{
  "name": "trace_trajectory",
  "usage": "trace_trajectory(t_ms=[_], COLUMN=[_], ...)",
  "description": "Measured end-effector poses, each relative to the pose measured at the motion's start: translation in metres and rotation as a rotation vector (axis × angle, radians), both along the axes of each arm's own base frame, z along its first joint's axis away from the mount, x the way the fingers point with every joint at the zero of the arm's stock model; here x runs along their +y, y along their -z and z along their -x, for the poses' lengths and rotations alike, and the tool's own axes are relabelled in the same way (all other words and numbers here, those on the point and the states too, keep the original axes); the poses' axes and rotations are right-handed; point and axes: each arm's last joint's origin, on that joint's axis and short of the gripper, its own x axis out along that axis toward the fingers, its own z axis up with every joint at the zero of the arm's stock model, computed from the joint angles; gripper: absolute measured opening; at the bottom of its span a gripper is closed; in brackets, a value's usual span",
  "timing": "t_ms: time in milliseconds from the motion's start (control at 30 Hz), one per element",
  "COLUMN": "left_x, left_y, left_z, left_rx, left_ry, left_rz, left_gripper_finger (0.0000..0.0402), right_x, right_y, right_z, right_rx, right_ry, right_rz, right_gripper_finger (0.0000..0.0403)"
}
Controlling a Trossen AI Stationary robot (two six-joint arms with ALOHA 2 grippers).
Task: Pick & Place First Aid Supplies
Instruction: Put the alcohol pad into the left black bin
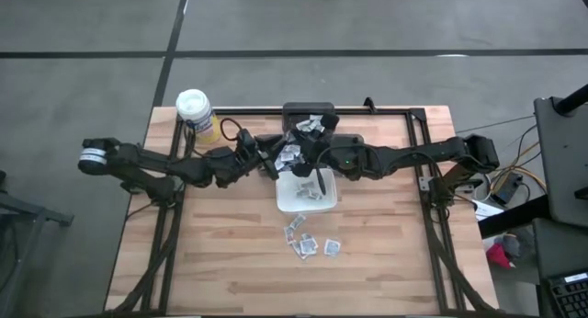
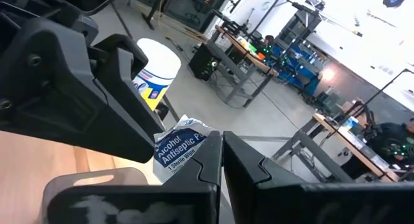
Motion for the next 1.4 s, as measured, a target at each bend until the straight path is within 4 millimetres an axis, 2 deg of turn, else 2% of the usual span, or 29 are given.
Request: trace_trajectory(t_ms=[1067, 1400], left_x=[0.0042, 0.0057], left_y=[-0.0058, -0.0052], left_z=[-0.0011, -0.0095], left_rx=[-0.08, -0.054], left_ry=[0.03, 0.096], left_rz=[0.07, 0.059], left_gripper_finger=[0.0108, 0.0108], right_x=[0.0019, 0.0014], right_y=[-0.0037, -0.0029], right_z=[-0.001, -0.0006], right_rx=[-0.049, -0.037], right_ry=[-0.018, 0.004], right_rz=[-0.009, -0.002], right_gripper_finger=[0.0008, 0.0008])
